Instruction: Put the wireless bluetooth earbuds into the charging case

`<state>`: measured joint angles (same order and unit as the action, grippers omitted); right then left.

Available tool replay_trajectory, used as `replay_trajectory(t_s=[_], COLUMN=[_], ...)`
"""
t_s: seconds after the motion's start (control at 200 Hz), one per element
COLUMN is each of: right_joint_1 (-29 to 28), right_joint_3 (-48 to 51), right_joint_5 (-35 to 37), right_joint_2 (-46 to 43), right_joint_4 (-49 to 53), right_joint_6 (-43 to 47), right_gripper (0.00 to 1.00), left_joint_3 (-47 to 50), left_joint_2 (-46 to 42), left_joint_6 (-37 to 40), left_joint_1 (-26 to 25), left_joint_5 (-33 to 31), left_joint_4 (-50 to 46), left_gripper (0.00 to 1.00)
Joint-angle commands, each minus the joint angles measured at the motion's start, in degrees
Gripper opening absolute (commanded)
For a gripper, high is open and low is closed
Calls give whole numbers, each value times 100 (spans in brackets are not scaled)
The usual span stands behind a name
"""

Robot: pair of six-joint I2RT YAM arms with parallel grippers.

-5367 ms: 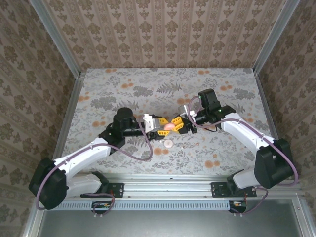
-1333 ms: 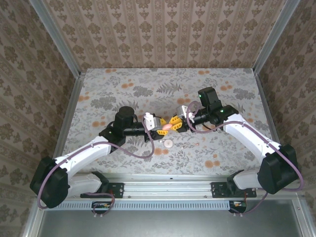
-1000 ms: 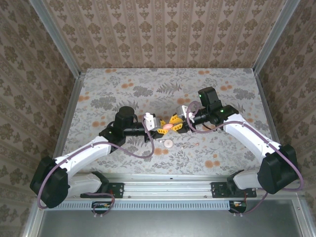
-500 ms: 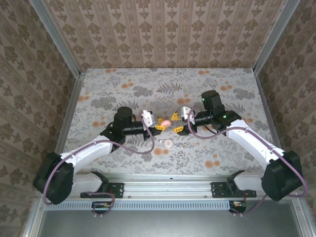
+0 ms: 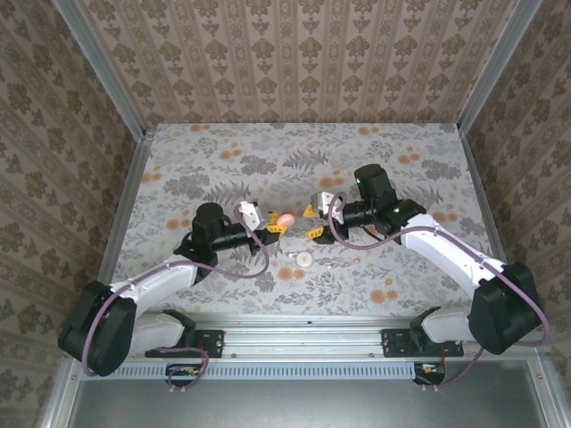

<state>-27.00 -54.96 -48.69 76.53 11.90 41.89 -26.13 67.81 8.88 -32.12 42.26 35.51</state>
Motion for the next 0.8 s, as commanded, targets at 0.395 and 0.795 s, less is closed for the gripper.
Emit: replay_trajectory(t_s=[0.395, 0.795], right_joint_1=[-320, -416], right_joint_3=[-751, -1031], right_joint_5=[315, 258], right_joint_2=[712, 960], right_joint_4=[-56, -217], right_joint_6=[-190, -190], right_gripper=[59, 60], left_joint_3=[174, 126], left_joint_2=[-426, -405], left_joint_6=[-88, -58], left_joint_1=[92, 92], left_joint_5=[106, 190], left_joint_4=[232, 136], left_gripper=[17, 17])
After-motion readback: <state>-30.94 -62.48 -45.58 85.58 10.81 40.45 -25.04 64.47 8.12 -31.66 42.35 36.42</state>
